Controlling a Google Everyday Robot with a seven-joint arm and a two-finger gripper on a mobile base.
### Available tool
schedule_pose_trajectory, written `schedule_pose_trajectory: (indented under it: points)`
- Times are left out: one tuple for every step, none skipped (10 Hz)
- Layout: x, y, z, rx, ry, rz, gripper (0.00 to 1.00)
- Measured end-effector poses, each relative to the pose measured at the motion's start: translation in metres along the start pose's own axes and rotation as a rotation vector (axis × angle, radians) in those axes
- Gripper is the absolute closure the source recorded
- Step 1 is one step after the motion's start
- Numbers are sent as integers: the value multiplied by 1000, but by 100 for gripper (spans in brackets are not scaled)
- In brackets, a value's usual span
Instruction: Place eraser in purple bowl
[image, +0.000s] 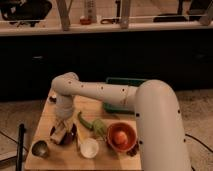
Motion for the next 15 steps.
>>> schedule_pose_trajectory:
  points:
    - [1,-2,0,-5,-2,-4,97]
    - [2,-1,0,-7,-2,-3,97]
    - [4,0,0,-9,0,-1,97]
    - [4,1,0,-10,1,-2,97]
    - [5,1,0,-10,2,-2,97]
    - [6,2,0,-9,2,-2,97]
    - [6,2,-1,-8,1,-3,95]
    - [8,1,-1,-5,-5,-5,87]
    - [8,2,-2,-5,-7,-6,76]
    - [8,2,-2,-6,-9,-7,67]
    - [8,2,-3,-6,-10,-8,56]
    - [9,2,-3,-6,-12,-9,48]
    - [9,2,-3,-7,-14,-10,35]
    - [9,2,-4,-6,-14,-10,26]
    - [9,3,-4,-5,-14,-10,21]
